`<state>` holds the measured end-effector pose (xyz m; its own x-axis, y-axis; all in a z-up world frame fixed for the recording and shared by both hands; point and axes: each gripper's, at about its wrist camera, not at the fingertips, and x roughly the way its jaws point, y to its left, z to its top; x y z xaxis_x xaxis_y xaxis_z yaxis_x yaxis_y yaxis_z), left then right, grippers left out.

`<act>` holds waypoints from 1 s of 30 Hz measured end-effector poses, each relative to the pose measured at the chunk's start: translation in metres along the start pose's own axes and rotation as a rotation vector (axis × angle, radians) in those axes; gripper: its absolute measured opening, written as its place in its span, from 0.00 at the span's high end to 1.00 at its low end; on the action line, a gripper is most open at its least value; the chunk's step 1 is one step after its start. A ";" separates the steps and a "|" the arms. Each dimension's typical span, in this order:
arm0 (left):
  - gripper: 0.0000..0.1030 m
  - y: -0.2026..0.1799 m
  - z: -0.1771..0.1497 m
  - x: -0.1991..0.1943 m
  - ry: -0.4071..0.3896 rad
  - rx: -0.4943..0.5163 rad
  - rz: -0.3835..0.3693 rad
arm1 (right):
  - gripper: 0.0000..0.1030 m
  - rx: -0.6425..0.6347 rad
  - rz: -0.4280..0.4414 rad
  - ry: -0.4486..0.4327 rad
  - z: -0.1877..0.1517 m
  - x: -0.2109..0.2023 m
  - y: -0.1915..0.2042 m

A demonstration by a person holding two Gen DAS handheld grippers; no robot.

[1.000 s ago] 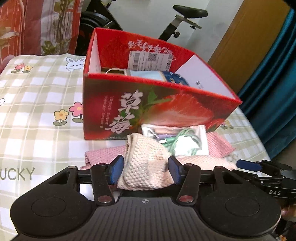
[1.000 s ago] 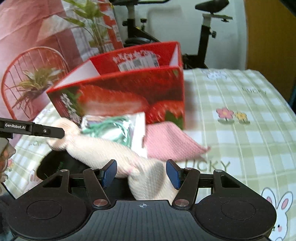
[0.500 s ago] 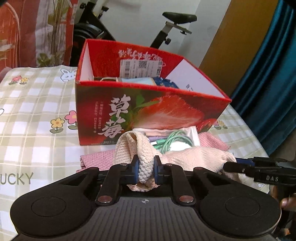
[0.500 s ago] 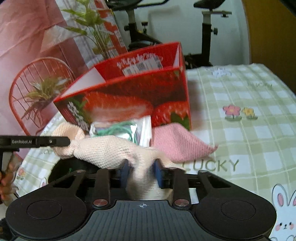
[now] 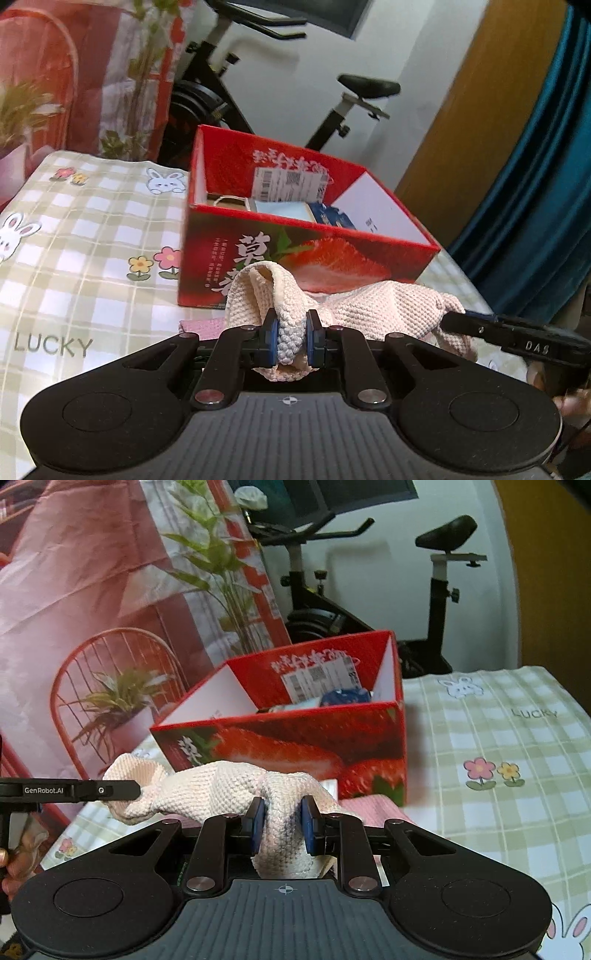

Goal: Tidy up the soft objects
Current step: 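Close both grippers on the white knit cloth, then carry the white knit cloth into the red box and open both grippers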

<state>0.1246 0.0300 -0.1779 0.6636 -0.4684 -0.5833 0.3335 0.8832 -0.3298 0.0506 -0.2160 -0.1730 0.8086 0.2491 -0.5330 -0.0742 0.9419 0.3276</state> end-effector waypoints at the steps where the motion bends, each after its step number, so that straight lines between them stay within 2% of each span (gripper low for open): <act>1: 0.85 0.002 -0.002 -0.003 -0.006 -0.029 0.003 | 0.81 0.000 0.006 -0.005 0.000 0.000 0.001; 4: 0.85 0.006 -0.009 -0.011 -0.030 -0.096 0.003 | 0.81 0.000 0.022 -0.010 0.000 0.000 0.003; 11: 0.85 0.007 -0.008 -0.016 -0.041 -0.098 0.004 | 0.81 -0.007 0.032 -0.019 0.001 0.000 0.008; 16: 0.85 0.007 0.002 -0.016 -0.070 -0.089 -0.003 | 0.81 -0.048 0.025 -0.050 0.017 -0.002 0.013; 24: 0.85 0.001 0.063 0.003 -0.145 -0.048 0.001 | 0.81 -0.143 -0.005 -0.124 0.077 0.018 0.017; 30: 0.85 0.001 0.103 0.047 -0.099 0.000 0.043 | 0.81 -0.168 -0.056 -0.106 0.113 0.060 0.010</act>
<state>0.2254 0.0114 -0.1296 0.7398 -0.4258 -0.5209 0.3036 0.9022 -0.3063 0.1645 -0.2170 -0.1138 0.8707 0.1781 -0.4584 -0.1163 0.9803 0.1599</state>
